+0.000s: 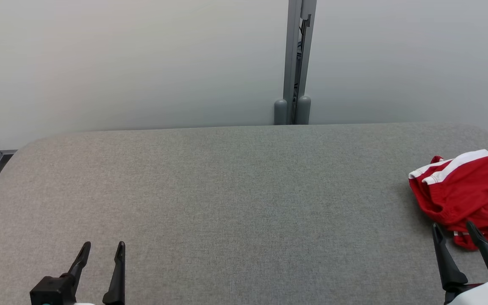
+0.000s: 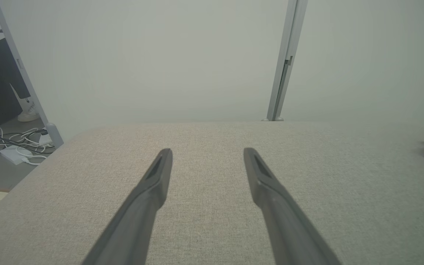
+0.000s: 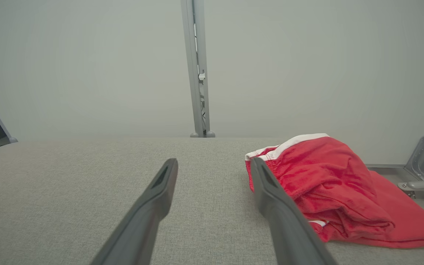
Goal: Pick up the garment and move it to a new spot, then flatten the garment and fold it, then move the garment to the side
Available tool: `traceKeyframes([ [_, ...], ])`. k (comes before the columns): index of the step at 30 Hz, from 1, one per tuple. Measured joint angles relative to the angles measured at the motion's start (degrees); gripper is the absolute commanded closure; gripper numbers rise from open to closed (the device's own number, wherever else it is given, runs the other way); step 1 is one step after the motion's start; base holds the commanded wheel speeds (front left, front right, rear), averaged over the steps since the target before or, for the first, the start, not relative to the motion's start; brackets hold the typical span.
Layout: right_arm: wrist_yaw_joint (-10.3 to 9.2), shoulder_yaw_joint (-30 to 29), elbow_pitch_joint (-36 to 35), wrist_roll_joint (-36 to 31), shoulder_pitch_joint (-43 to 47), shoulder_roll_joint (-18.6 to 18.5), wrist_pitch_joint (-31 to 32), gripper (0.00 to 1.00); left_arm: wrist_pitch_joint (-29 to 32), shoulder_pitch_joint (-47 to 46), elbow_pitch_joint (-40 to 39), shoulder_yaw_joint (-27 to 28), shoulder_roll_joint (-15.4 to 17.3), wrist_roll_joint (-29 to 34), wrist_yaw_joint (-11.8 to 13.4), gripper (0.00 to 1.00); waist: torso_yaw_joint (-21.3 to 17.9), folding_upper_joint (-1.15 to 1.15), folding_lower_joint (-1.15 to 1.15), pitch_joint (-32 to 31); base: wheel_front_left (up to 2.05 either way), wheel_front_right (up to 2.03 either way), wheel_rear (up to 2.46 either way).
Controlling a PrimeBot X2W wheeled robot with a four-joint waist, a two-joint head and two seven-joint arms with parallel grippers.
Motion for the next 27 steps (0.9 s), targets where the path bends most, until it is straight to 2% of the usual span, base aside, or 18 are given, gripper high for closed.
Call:
traceKeyframes([
  [21,0.00,-0.5,0.4,0.2,0.0,0.3,-0.4,0.00,1.0,0.0,0.1,-0.6,0.5,-0.1,0.7,0.00,0.1,0.00,0.00,0.1,0.00,0.00,0.00],
  [22,0.00,-0.4,0.4,0.2,0.0,0.3,-0.4,1.00,1.1,0.0,0.2,-0.7,0.5,-0.2,0.7,1.00,0.1,0.00,0.00,0.1,0.00,0.00,0.00],
  [27,0.00,0.4,2.5,0.5,1.4,1.8,-0.3,1.00,1.1,1.6,2.1,-1.8,-1.8,-0.5,0.5,1.00,0.1,0.00,0.00,0.2,0.00,0.00,0.00],
])
